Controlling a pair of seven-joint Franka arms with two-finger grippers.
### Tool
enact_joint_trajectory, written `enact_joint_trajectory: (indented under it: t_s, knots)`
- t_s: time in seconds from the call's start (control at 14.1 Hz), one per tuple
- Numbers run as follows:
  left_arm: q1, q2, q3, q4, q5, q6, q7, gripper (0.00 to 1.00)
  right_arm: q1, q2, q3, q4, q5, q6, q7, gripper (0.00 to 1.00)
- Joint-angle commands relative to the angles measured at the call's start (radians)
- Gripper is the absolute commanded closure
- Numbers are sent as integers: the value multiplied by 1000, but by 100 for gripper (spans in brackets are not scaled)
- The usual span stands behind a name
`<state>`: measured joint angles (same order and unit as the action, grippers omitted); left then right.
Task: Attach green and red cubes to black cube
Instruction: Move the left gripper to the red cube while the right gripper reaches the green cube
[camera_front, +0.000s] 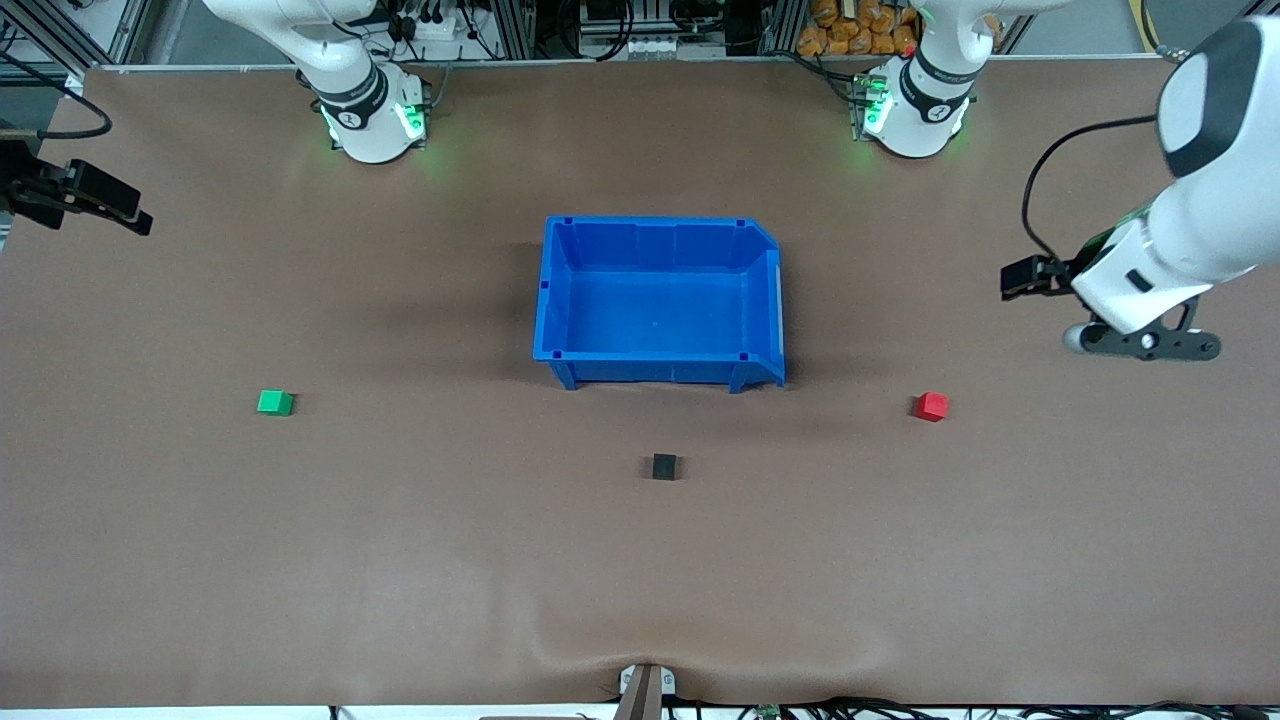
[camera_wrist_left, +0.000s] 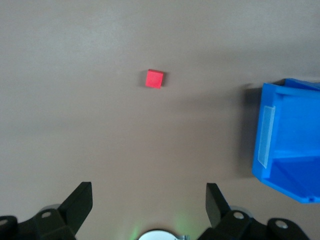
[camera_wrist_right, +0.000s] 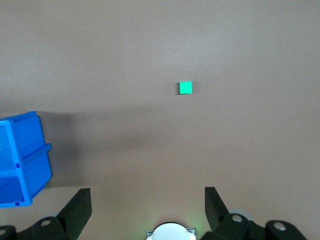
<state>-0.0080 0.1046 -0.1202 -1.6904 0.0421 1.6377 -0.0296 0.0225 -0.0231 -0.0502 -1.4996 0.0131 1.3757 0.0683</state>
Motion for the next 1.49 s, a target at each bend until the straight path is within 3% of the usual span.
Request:
enact_joint_trajectory:
  t_s: [0.0, 0.43, 0.85, 1.42]
  knots:
    - [10, -29, -4, -106, -11, 100, -3, 0, -12, 14, 9, 1, -2, 5, 11, 0]
    - [17, 26, -3, -288, -7, 387, -3, 0, -9, 54, 10, -2, -2, 43, 19, 0]
    - [30, 202, -1, -288, 4, 572, 19, 0, -10, 121, 10, -2, -1, 83, 19, 0]
    - [11, 400, -3, -272, 166, 731, 20, 0, -16, 202, 10, -10, 1, 158, 8, 0]
